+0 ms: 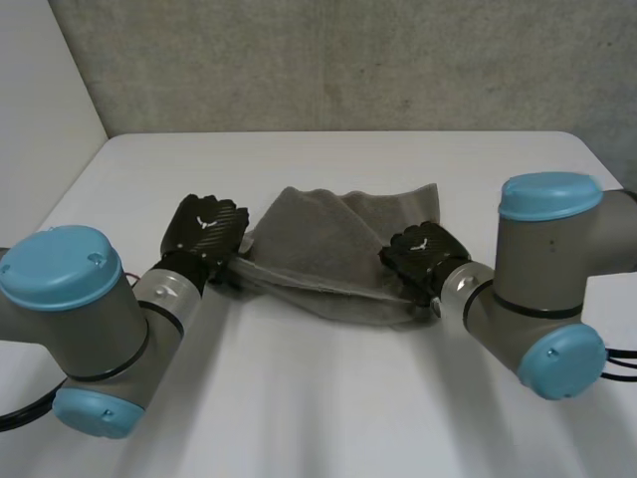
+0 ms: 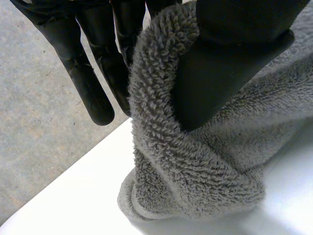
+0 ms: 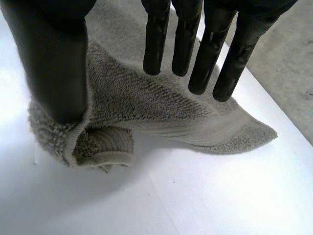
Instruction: Fold the towel.
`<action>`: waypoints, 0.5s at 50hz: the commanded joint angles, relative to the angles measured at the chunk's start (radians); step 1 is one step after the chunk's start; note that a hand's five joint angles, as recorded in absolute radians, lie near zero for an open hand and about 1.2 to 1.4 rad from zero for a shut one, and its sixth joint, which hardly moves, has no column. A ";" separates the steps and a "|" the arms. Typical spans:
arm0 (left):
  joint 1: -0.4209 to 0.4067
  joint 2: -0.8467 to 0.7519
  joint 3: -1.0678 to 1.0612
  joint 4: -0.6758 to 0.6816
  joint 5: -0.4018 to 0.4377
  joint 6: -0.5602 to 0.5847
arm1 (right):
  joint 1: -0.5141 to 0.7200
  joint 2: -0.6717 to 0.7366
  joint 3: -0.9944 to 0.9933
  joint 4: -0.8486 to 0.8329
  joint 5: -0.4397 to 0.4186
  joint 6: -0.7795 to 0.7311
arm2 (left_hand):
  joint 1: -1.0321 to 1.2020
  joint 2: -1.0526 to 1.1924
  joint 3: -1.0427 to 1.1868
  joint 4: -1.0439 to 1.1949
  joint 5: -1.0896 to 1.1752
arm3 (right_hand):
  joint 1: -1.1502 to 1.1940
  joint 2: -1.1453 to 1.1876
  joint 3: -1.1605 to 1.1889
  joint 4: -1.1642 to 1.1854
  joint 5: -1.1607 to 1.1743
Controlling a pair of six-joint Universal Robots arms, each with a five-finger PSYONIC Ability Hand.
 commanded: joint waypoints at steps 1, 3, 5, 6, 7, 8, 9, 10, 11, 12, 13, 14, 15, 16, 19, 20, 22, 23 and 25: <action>0.013 0.036 -0.033 -0.009 -0.004 0.001 | -0.103 -0.124 0.032 0.006 -0.100 0.246 | 0.187 0.180 0.181 0.179 0.360 | -0.051 -0.061 -0.061 -0.062 -0.039; 0.018 0.053 -0.048 -0.015 -0.004 0.001 | -0.132 -0.150 0.041 0.008 -0.131 0.285 | 0.187 0.180 0.181 0.179 0.360 | -0.042 -0.052 -0.052 -0.053 -0.030; 0.042 0.093 -0.080 -0.027 -0.003 0.003 | -0.158 -0.171 0.054 0.008 -0.152 0.305 | 0.187 0.180 0.181 0.179 0.360 | -0.036 -0.047 -0.046 -0.047 -0.024; 0.042 0.093 -0.080 -0.027 -0.003 0.003 | -0.180 -0.188 0.068 0.006 -0.163 0.311 | 0.187 0.180 0.181 0.179 0.360 | -0.027 -0.038 -0.037 -0.039 -0.016; 0.054 0.114 -0.096 -0.032 -0.001 0.003 | -0.180 -0.189 0.068 0.006 -0.163 0.311 | 0.187 0.180 0.181 0.179 0.360 | -0.027 -0.038 -0.037 -0.039 -0.016; 0.055 0.115 -0.096 -0.032 -0.001 0.003 | -0.195 -0.202 0.081 0.006 -0.168 0.307 | 0.187 0.180 0.181 0.179 0.360 | -0.021 -0.032 -0.031 -0.033 -0.010; 0.065 0.134 -0.112 -0.035 0.002 0.001 | -0.205 -0.213 0.093 0.006 -0.172 0.302 | 0.187 0.180 0.181 0.179 0.360 | -0.007 -0.017 -0.017 -0.018 0.005; 0.076 0.153 -0.131 -0.035 0.003 0.001 | -0.205 -0.213 0.093 0.006 -0.172 0.302 | 0.187 0.180 0.181 0.179 0.360 | -0.007 -0.017 -0.016 -0.018 0.005; 0.076 0.153 -0.131 -0.035 0.003 0.001 | -0.211 -0.221 0.104 0.006 -0.178 0.299 | 0.187 0.180 0.181 0.179 0.360 | 0.002 -0.008 -0.008 -0.009 0.014; 0.085 0.168 -0.145 -0.035 0.003 0.000 | -0.211 -0.221 0.104 0.006 -0.178 0.299 | 0.187 0.180 0.181 0.179 0.360 | 0.002 -0.008 -0.008 -0.009 0.014; 0.094 0.179 -0.157 -0.035 0.003 0.000 | -0.217 -0.224 0.119 0.006 -0.181 0.292 | 0.187 0.180 0.181 0.179 0.360 | 0.005 -0.005 -0.005 -0.006 0.017; 0.094 0.179 -0.157 -0.035 0.003 0.000 | -0.217 -0.224 0.134 0.006 -0.181 0.281 | 0.187 0.180 0.181 0.179 0.360 | 0.008 -0.002 -0.002 -0.003 0.020; 0.102 0.185 -0.169 -0.035 0.005 0.000 | -0.217 -0.224 0.134 0.006 -0.181 0.281 | 0.187 0.180 0.181 0.179 0.360 | 0.008 -0.002 -0.002 -0.003 0.020; 0.102 0.185 -0.169 -0.035 0.005 0.000 | -0.217 -0.224 0.148 0.006 -0.181 0.259 | 0.187 0.180 0.181 0.179 0.360 | 0.008 -0.002 -0.002 -0.003 0.020; 0.108 0.185 -0.180 -0.033 0.003 0.000 | -0.214 -0.222 0.180 0.006 -0.178 0.224 | 0.187 0.180 0.181 0.179 0.360 | 0.014 0.003 0.004 0.003 0.025; 0.110 0.182 -0.182 -0.033 0.003 -0.002 | -0.209 -0.222 0.199 0.006 -0.177 0.212 | 0.187 0.180 0.181 0.179 0.360 | 0.014 0.003 0.004 0.003 0.026; 0.116 0.182 -0.183 -0.032 0.003 -0.002 | -0.206 -0.222 0.220 0.005 -0.181 0.210 | 0.187 0.180 0.181 0.179 0.360 | 0.011 0.001 0.001 0.000 0.023; 0.123 0.181 -0.185 -0.032 0.003 -0.002 | -0.206 -0.222 0.220 0.005 -0.181 0.210 | 0.187 0.180 0.181 0.179 0.360 | 0.011 0.000 0.001 0.000 0.023; 0.130 0.181 -0.185 -0.032 0.003 -0.004 | -0.208 -0.222 0.269 -0.011 -0.178 0.215 | 0.187 0.180 0.181 0.179 0.360 | 0.005 -0.005 -0.005 -0.006 0.017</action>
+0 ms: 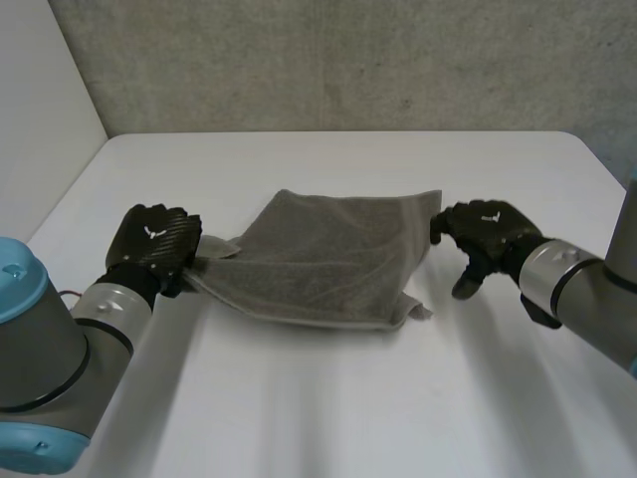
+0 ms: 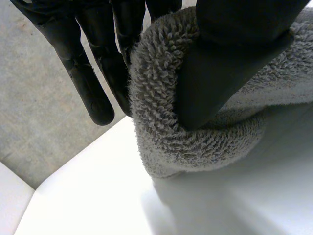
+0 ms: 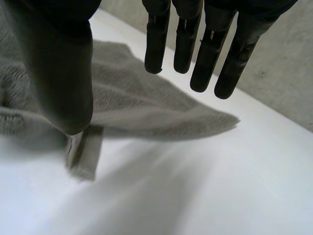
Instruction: Fold the towel.
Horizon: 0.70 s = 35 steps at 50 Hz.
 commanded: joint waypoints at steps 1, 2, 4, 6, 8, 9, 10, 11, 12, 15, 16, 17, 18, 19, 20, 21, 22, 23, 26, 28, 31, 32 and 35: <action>0.023 -0.009 -0.004 0.005 0.001 -0.002 | 0.008 0.003 0.090 -0.016 0.003 -0.023 | 0.185 0.180 0.181 0.179 0.360 | 0.005 0.014 0.013 0.013 0.000; 0.023 -0.009 -0.004 0.005 0.001 -0.002 | 0.008 0.005 0.111 -0.025 0.003 -0.020 | 0.185 0.180 0.181 0.179 0.360 | 0.008 0.017 0.016 0.016 0.003; 0.031 -0.012 -0.004 0.008 0.001 -0.002 | 0.008 0.006 0.132 -0.047 0.003 -0.017 | 0.185 0.180 0.181 0.179 0.360 | 0.008 0.017 0.016 0.016 0.003; 0.035 -0.012 -0.003 0.008 0.000 -0.002 | 0.007 0.009 0.148 -0.073 0.005 -0.017 | 0.185 0.180 0.181 0.179 0.360 | 0.011 0.020 0.019 0.019 0.005; 0.037 -0.012 -0.004 0.008 0.000 -0.004 | 0.010 0.012 0.179 -0.122 0.002 -0.012 | 0.185 0.180 0.181 0.179 0.360 | 0.014 0.023 0.022 0.022 0.008; 0.037 -0.012 -0.004 0.008 0.000 -0.004 | 0.010 0.012 0.179 -0.122 0.002 -0.012 | 0.185 0.180 0.181 0.179 0.360 | 0.014 0.023 0.022 0.022 0.008; 0.037 -0.012 -0.004 0.008 0.000 -0.004 | 0.013 0.015 0.187 -0.146 0.002 -0.005 | 0.185 0.180 0.181 0.179 0.360 | 0.011 0.020 0.019 0.019 0.005; 0.037 -0.012 -0.004 0.008 0.001 -0.004 | 0.017 0.021 0.188 -0.168 0.000 0.006 | 0.185 0.180 0.181 0.179 0.360 | 0.011 0.020 0.019 0.019 0.005; 0.037 -0.012 -0.004 0.008 0.001 -0.004 | 0.017 0.022 0.188 -0.168 0.000 0.006 | 0.185 0.180 0.181 0.179 0.360 | 0.011 0.020 0.019 0.019 0.005; 0.035 -0.012 -0.004 0.008 0.000 -0.004 | 0.031 0.060 0.181 -0.202 0.000 0.028 | 0.185 0.180 0.181 0.179 0.360 | 0.011 0.020 0.019 0.019 0.005; 0.035 -0.012 -0.004 0.008 0.000 -0.004 | 0.042 0.083 0.173 -0.215 0.000 0.038 | 0.185 0.180 0.181 0.179 0.360 | 0.011 0.020 0.019 0.019 0.005; 0.035 -0.012 -0.004 0.008 0.000 -0.004 | 0.042 0.083 0.173 -0.216 0.000 0.038 | 0.185 0.180 0.181 0.179 0.360 | 0.011 0.020 0.019 0.019 0.005; 0.035 -0.012 -0.004 0.008 0.000 -0.004 | 0.050 0.098 0.167 -0.229 0.000 0.044 | 0.185 0.180 0.181 0.179 0.360 | 0.014 0.023 0.022 0.022 0.008; 0.035 -0.012 -0.004 0.008 0.000 -0.004 | 0.057 0.112 0.158 -0.237 0.000 0.048 | 0.185 0.180 0.181 0.179 0.360 | 0.014 0.023 0.022 0.022 0.008; 0.035 -0.012 -0.004 0.008 0.001 -0.005 | 0.057 0.112 0.158 -0.237 0.000 0.048 | 0.185 0.180 0.181 0.179 0.360 | 0.014 0.023 0.022 0.022 0.008; 0.035 -0.012 -0.004 0.008 0.001 -0.005 | 0.068 0.124 0.147 -0.242 0.002 0.049 | 0.185 0.180 0.181 0.179 0.360 | 0.014 0.023 0.022 0.022 0.008; 0.035 -0.012 -0.006 0.008 0.001 -0.005 | 0.080 0.136 0.138 -0.245 0.000 0.049 | 0.185 0.180 0.181 0.179 0.360 | 0.014 0.023 0.022 0.022 0.008; 0.035 -0.014 -0.006 0.008 0.000 -0.005 | 0.080 0.137 0.138 -0.245 0.000 0.049 | 0.185 0.180 0.181 0.179 0.360 | 0.014 0.023 0.022 0.022 0.008; 0.035 -0.014 -0.006 0.008 0.000 -0.005 | 0.100 0.164 0.119 -0.245 0.002 0.051 | 0.185 0.180 0.181 0.179 0.360 | 0.022 0.032 0.031 0.031 0.017; 0.035 -0.014 -0.006 0.008 0.000 -0.005 | 0.108 0.181 0.107 -0.245 0.007 0.052 | 0.185 0.180 0.181 0.179 0.360 | 0.028 0.038 0.037 0.037 0.023; 0.035 -0.014 -0.006 0.008 0.000 -0.007 | 0.126 0.195 0.092 -0.248 0.008 0.063 | 0.185 0.180 0.181 0.179 0.360 | 0.034 0.044 0.043 0.043 0.029; 0.035 -0.014 -0.006 0.008 0.000 -0.007 | 0.132 0.198 0.080 -0.249 0.008 0.072 | 0.185 0.180 0.181 0.179 0.360 | 0.037 0.047 0.046 0.046 0.032; 0.034 -0.014 -0.006 0.008 0.000 -0.007 | 0.139 0.213 0.052 -0.248 0.010 0.092 | 0.185 0.180 0.181 0.179 0.360 | 0.084 0.093 0.092 0.092 0.079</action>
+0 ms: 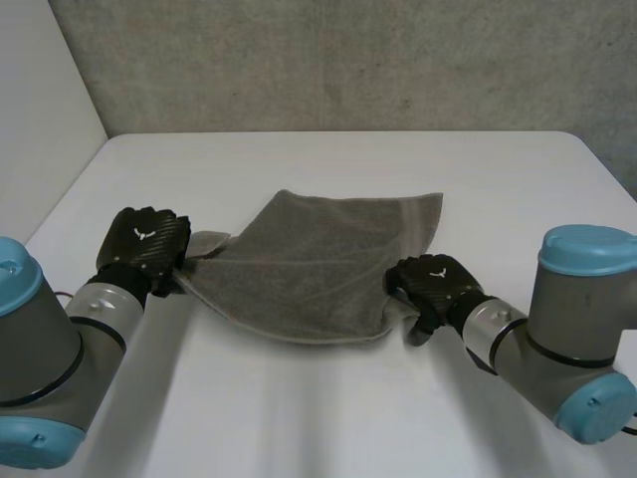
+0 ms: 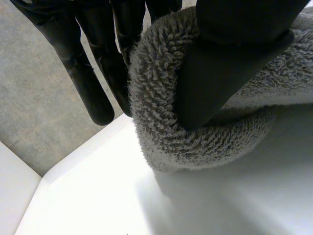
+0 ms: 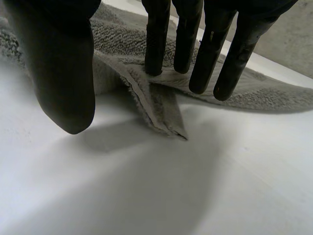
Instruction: Fold the towel.
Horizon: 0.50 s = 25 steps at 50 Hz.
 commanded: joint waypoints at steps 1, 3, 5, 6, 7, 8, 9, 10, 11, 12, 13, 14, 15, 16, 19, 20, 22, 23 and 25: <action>-0.003 -0.002 0.000 0.000 0.000 -0.001 | 0.022 0.027 -0.048 0.001 0.003 0.032 | 0.185 0.180 0.181 0.178 0.360 | 0.058 0.090 0.065 0.066 0.055; -0.003 -0.002 0.000 0.000 0.000 -0.001 | 0.034 0.059 -0.077 -0.001 0.005 0.044 | 0.185 0.180 0.181 0.178 0.360 | 0.172 0.204 0.179 0.180 0.169; -0.004 -0.002 0.000 0.000 0.000 -0.001 | 0.040 0.075 -0.091 -0.001 0.008 0.047 | 0.185 0.180 0.181 0.178 0.360 | 0.269 0.301 0.276 0.277 0.265; -0.004 -0.002 0.000 0.000 0.000 -0.001 | 0.044 0.084 -0.104 -0.001 0.011 0.049 | 0.185 0.180 0.181 0.178 0.360 | 0.412 0.444 0.419 0.420 0.409; -0.006 -0.002 0.000 0.000 0.000 -0.001 | 0.044 0.084 -0.105 -0.001 0.011 0.049 | 0.185 0.180 0.181 0.178 0.360 | 0.414 0.445 0.421 0.422 0.410; -0.006 -0.002 0.000 0.000 0.000 -0.001 | 0.042 0.087 -0.115 -0.001 0.016 0.052 | 0.185 0.180 0.181 0.178 0.360 | 0.658 0.690 0.665 0.666 0.654; -0.006 -0.002 0.000 0.000 0.000 -0.001 | 0.036 0.086 -0.123 -0.001 0.022 0.052 | 0.185 0.180 0.181 0.178 0.360 | 0.848 0.880 0.855 0.856 0.845; -0.006 0.000 0.000 0.000 0.000 -0.001 | 0.036 0.086 -0.123 -0.001 0.022 0.052 | 0.185 0.180 0.181 0.178 0.360 | 0.850 0.882 0.857 0.858 0.847; -0.006 0.000 0.000 0.000 0.000 -0.001 | 0.033 0.083 -0.126 -0.002 0.029 0.053 | 0.185 0.180 0.181 0.178 0.360 | 0.850 0.882 0.857 0.858 0.847; -0.006 0.000 0.000 0.001 0.000 -0.001 | 0.033 0.082 -0.126 -0.002 0.029 0.053 | 0.185 0.180 0.181 0.178 0.360 | 0.850 0.882 0.857 0.858 0.847; -0.007 0.000 0.000 0.003 0.001 -0.001 | 0.027 0.066 -0.126 -0.002 0.040 0.059 | 0.185 0.180 0.181 0.178 0.360 | 0.850 0.882 0.857 0.858 0.847; -0.007 0.000 0.000 0.003 0.001 -0.001 | 0.021 0.025 -0.126 -0.001 0.048 0.070 | 0.185 0.180 0.181 0.178 0.360 | 0.850 0.882 0.857 0.858 0.847; -0.007 0.000 0.001 0.003 0.001 -0.002 | 0.021 0.024 -0.126 -0.001 0.048 0.070 | 0.185 0.180 0.181 0.178 0.360 | 0.850 0.882 0.857 0.858 0.847; -0.007 0.000 0.001 0.003 0.001 -0.002 | 0.007 -0.049 -0.121 0.005 0.048 0.084 | 0.185 0.180 0.181 0.178 0.360 | 0.850 0.882 0.857 0.858 0.847; -0.009 0.000 0.003 0.005 0.001 -0.002 | -0.053 -0.196 -0.100 0.010 0.040 0.121 | 0.185 0.180 0.181 0.178 0.360 | 0.850 0.882 0.857 0.858 0.847; -0.011 0.001 0.006 0.005 0.001 -0.004 | -0.053 -0.197 -0.100 0.010 0.040 0.121 | 0.185 0.180 0.181 0.178 0.360 | 0.850 0.882 0.857 0.858 0.847; -0.012 0.008 0.012 0.005 0.003 -0.004 | -0.113 -0.308 -0.104 0.013 0.029 0.161 | 0.185 0.180 0.181 0.178 0.360 | 0.850 0.882 0.857 0.858 0.847; -0.012 0.015 0.020 0.005 0.003 -0.004 | -0.113 -0.309 -0.105 0.013 0.029 0.161 | 0.185 0.180 0.181 0.178 0.360 | 0.850 0.882 0.857 0.858 0.847; -0.014 0.027 0.030 0.005 0.003 -0.004 | -0.148 -0.409 -0.137 0.045 -0.013 0.171 | 0.185 0.180 0.181 0.178 0.360 | 0.850 0.882 0.857 0.858 0.847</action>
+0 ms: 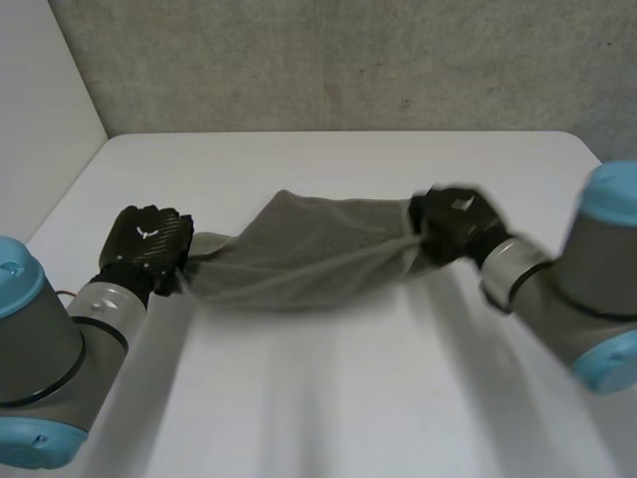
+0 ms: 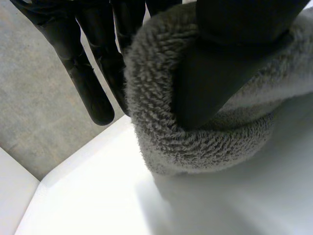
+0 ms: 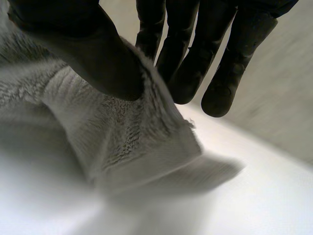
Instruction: Fold the towel.
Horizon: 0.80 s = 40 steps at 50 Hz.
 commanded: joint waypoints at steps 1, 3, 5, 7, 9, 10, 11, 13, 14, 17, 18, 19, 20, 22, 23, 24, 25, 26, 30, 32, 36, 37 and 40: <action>-0.004 0.057 0.043 -0.001 0.001 -0.001 | -0.105 -0.249 -0.026 0.037 -0.054 0.057 | 0.185 0.180 0.181 0.178 0.360 | 0.072 0.073 0.059 0.065 0.058; -0.004 0.095 0.063 -0.003 0.001 -0.006 | -0.110 -0.295 -0.063 0.074 -0.076 0.055 | 0.185 0.180 0.181 0.178 0.360 | 0.072 0.073 0.059 0.065 0.058; -0.006 0.132 0.082 -0.003 0.001 -0.012 | -0.116 -0.364 -0.173 0.179 -0.105 0.055 | 0.185 0.180 0.181 0.178 0.360 | 0.072 0.073 0.059 0.065 0.058; -0.009 0.172 0.106 -0.004 0.000 -0.019 | -0.119 -0.376 -0.238 0.234 -0.114 0.054 | 0.185 0.180 0.181 0.178 0.360 | 0.072 0.073 0.059 0.065 0.058; -0.013 0.258 0.178 -0.010 -0.003 -0.033 | -0.130 -0.381 -0.300 0.279 -0.122 0.049 | 0.185 0.180 0.181 0.178 0.360 | 0.072 0.073 0.059 0.065 0.058; -0.013 0.258 0.178 -0.010 -0.003 -0.033 | -0.149 -0.380 -0.363 0.325 -0.129 0.041 | 0.185 0.180 0.181 0.178 0.360 | 0.072 0.073 0.059 0.065 0.058; -0.015 0.295 0.218 -0.012 -0.003 -0.038 | -0.175 -0.375 -0.424 0.359 -0.134 0.025 | 0.185 0.180 0.181 0.178 0.360 | 0.072 0.073 0.059 0.065 0.058; -0.013 0.324 0.258 -0.018 -0.003 -0.041 | -0.188 -0.361 -0.482 0.388 -0.132 -0.004 | 0.185 0.180 0.181 0.178 0.360 | 0.072 0.073 0.059 0.065 0.058; -0.013 0.335 0.298 -0.032 -0.003 -0.042 | -0.188 -0.361 -0.483 0.388 -0.132 -0.005 | 0.185 0.180 0.181 0.178 0.360 | 0.072 0.073 0.059 0.065 0.058; -0.015 0.323 0.379 -0.096 -0.003 -0.041 | -0.188 -0.306 -0.587 0.459 -0.117 -0.078 | 0.185 0.180 0.181 0.178 0.360 | 0.072 0.073 0.059 0.065 0.058; -0.015 0.322 0.379 -0.096 -0.003 -0.041 | -0.188 -0.276 -0.631 0.497 -0.114 -0.112 | 0.185 0.180 0.181 0.178 0.360 | 0.072 0.073 0.059 0.065 0.058; -0.015 0.288 0.416 -0.137 -0.002 -0.041 | -0.186 -0.245 -0.659 0.523 -0.106 -0.141 | 0.185 0.180 0.181 0.178 0.360 | 0.072 0.073 0.059 0.065 0.058; -0.015 0.230 0.451 -0.180 -0.002 -0.041 | -0.186 -0.245 -0.659 0.523 -0.106 -0.141 | 0.185 0.180 0.181 0.178 0.360 | 0.072 0.073 0.059 0.065 0.058; -0.007 0.171 0.483 -0.222 -0.002 -0.039 | -0.179 -0.212 -0.675 0.546 -0.094 -0.164 | 0.185 0.180 0.181 0.178 0.360 | 0.072 0.073 0.059 0.065 0.058; -0.006 0.117 0.508 -0.262 0.001 -0.038 | -0.165 -0.180 -0.676 0.559 -0.080 -0.184 | 0.185 0.180 0.181 0.178 0.360 | 0.072 0.073 0.059 0.065 0.058; -0.006 0.117 0.508 -0.262 0.001 -0.038 | -0.142 -0.145 -0.673 0.560 -0.070 -0.205 | 0.185 0.180 0.181 0.178 0.360 | 0.072 0.073 0.059 0.065 0.058; -0.006 0.065 0.528 -0.291 0.006 -0.036 | -0.142 -0.145 -0.673 0.560 -0.069 -0.206 | 0.185 0.180 0.181 0.178 0.360 | 0.072 0.073 0.059 0.065 0.058; -0.006 0.065 0.528 -0.291 0.006 -0.036 | -0.119 -0.110 -0.669 0.563 -0.057 -0.231 | 0.185 0.180 0.181 0.178 0.360 | 0.072 0.073 0.059 0.065 0.058; 0.002 -0.099 0.585 -0.317 0.038 -0.029 | -0.080 -0.024 -0.666 0.563 -0.019 -0.282 | 0.185 0.180 0.181 0.178 0.360 | 0.072 0.073 0.059 0.065 0.058; 0.002 -0.150 0.616 -0.317 0.046 -0.026 | -0.044 0.056 -0.679 0.553 0.015 -0.319 | 0.185 0.180 0.181 0.178 0.360 | 0.072 0.073 0.059 0.065 0.058; 0.007 -0.275 0.752 -0.314 0.053 -0.007 | -0.008 0.134 -0.732 0.510 0.049 -0.327 | 0.185 0.180 0.181 0.178 0.360 | 0.072 0.073 0.059 0.065 0.058; 0.007 -0.276 0.752 -0.314 0.053 -0.007 | 0.011 0.174 -0.766 0.459 0.070 -0.325 | 0.185 0.180 0.181 0.178 0.360 | 0.072 0.073 0.059 0.065 0.058; 0.011 -0.325 0.878 -0.296 0.052 0.010 | 0.034 0.209 -0.811 0.311 0.127 -0.322 | 0.185 0.180 0.181 0.178 0.360 | 0.072 0.073 0.059 0.065 0.058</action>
